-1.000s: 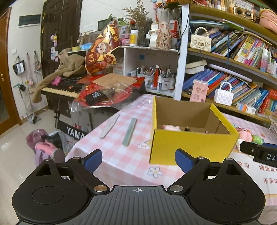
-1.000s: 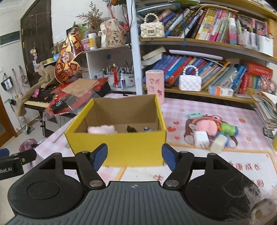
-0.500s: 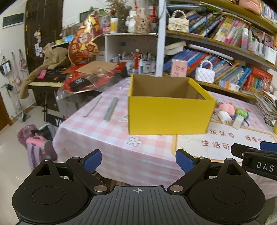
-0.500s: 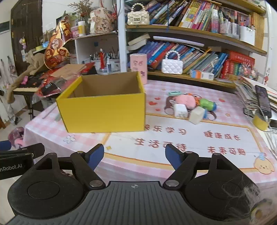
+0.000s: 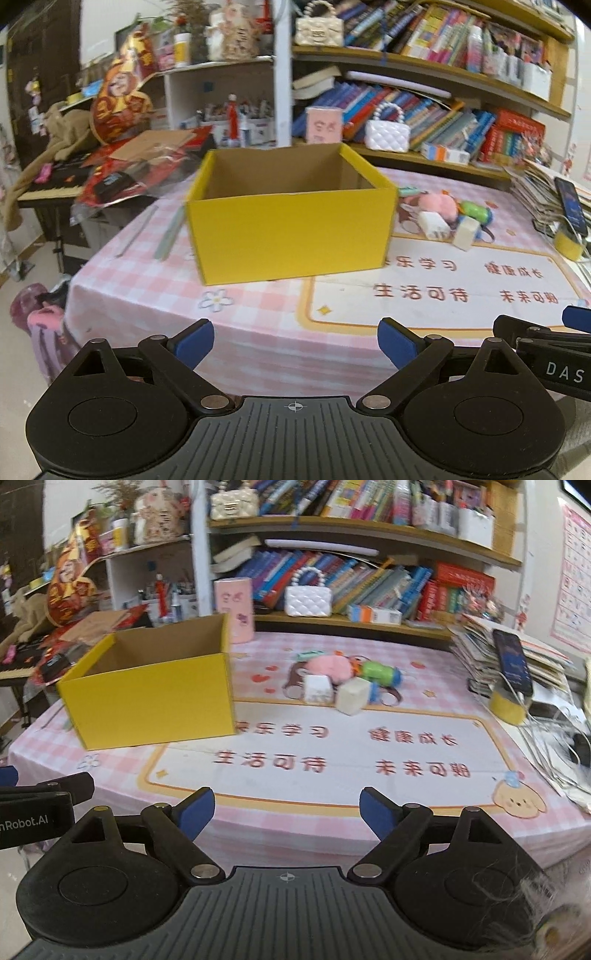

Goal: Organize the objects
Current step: 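Move both tools back from the box toward the toy cluster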

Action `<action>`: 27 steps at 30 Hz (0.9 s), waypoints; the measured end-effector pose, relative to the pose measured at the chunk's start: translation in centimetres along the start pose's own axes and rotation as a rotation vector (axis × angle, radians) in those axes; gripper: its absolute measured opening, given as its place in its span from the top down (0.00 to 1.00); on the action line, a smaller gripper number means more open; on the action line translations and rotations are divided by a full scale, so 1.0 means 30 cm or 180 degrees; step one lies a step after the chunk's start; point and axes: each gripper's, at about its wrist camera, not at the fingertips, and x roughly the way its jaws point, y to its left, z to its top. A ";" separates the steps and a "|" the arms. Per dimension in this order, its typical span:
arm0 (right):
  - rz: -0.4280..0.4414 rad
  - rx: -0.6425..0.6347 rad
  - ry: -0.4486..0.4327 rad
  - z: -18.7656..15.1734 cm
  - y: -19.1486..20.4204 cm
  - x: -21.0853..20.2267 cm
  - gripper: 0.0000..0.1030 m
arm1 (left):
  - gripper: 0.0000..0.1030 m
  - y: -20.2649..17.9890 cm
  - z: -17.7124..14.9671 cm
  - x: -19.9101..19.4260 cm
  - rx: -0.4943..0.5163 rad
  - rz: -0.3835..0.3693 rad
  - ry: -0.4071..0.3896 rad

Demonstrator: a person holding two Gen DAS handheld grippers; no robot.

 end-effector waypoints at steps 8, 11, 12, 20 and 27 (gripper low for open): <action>-0.0202 0.0127 0.0098 0.020 -0.148 0.044 0.17 | 0.06 -0.155 0.043 0.079 0.0083 -0.0185 0.0087; -0.0260 0.0159 0.0134 0.032 -0.199 0.068 0.16 | 0.06 -0.208 0.053 0.106 0.0113 -0.0255 0.0111; -0.0280 0.0162 0.0147 0.037 -0.218 0.076 0.16 | 0.06 -0.226 0.054 0.116 0.0124 -0.0277 0.0129; -0.0387 0.0240 0.0272 0.066 -0.349 0.144 0.15 | 0.06 -0.364 0.086 0.201 0.0184 -0.0376 0.0258; -0.0404 0.0282 0.0382 0.095 -0.455 0.212 0.15 | 0.06 -0.466 0.113 0.265 0.0211 -0.0404 0.0327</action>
